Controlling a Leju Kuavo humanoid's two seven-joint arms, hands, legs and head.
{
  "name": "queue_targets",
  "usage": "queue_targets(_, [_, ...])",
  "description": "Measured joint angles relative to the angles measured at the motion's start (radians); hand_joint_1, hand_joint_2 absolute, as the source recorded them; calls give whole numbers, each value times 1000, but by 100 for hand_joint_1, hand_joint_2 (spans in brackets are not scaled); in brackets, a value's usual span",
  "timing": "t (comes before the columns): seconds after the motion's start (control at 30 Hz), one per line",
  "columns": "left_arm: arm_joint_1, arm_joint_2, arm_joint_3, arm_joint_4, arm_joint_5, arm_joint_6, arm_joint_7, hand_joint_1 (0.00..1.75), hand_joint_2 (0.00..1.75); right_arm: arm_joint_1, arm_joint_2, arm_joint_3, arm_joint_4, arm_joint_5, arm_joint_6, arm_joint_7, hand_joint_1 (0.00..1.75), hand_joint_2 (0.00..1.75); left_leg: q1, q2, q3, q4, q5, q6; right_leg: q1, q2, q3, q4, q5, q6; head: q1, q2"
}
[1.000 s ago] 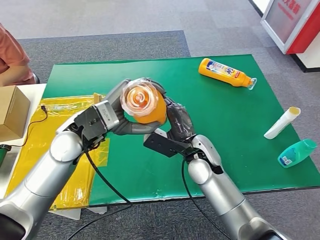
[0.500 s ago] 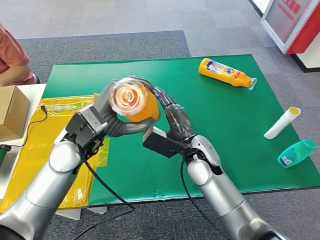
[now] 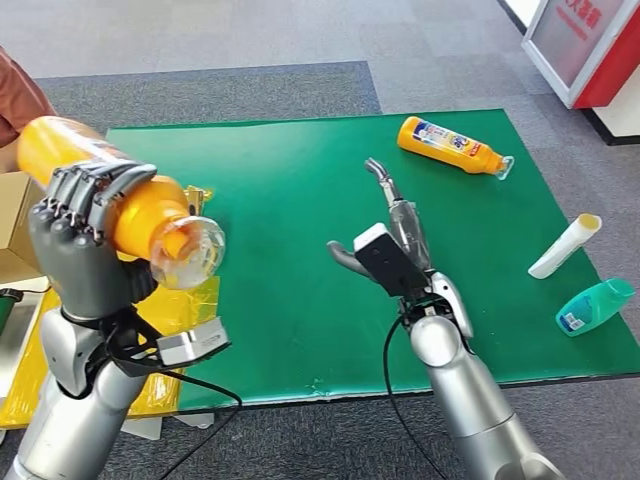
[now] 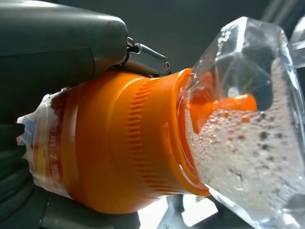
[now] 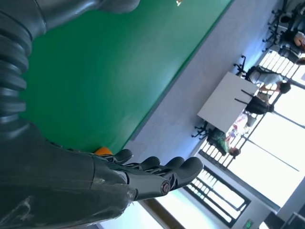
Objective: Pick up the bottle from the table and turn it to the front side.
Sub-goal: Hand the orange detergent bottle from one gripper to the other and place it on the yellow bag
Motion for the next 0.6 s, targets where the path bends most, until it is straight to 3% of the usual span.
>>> queue_targets(0.1, [26,4,22,-8,-152,18,47,175,175,6,-5,-19,-23,-8,-6,-3,0,175,0,0,0,0,0,0,0,0,0,0,0,0,0,0])
queue_targets(0.17, [31,14,30,-5,-243,-24,109,175,175,10,-8,-29,-40,-15,-9,-6,0,175,0,0,0,0,0,0,0,0,0,0,0,0,0,0])
queue_targets(0.27, [19,48,28,40,-333,-181,199,175,175,15,-14,-48,-74,-25,-6,-8,0,175,0,0,0,0,0,0,0,0,-1,0,0,0,0,0])
queue_targets(0.33, [-8,74,18,121,-321,-319,226,175,175,16,-17,-63,-100,-31,5,-8,0,175,0,0,0,0,1,0,0,0,-1,0,1,-1,0,0])
queue_targets(0.4, [-33,95,7,215,-306,-392,238,175,175,15,-18,-76,-123,-34,15,-8,0,175,0,1,0,0,2,-1,0,0,-1,0,2,-2,0,0])
queue_targets(0.6, [-68,121,-14,351,-297,-408,245,175,175,15,-19,-96,-157,-36,26,-8,0,175,0,1,0,0,2,-1,0,1,-2,0,3,-2,0,0])
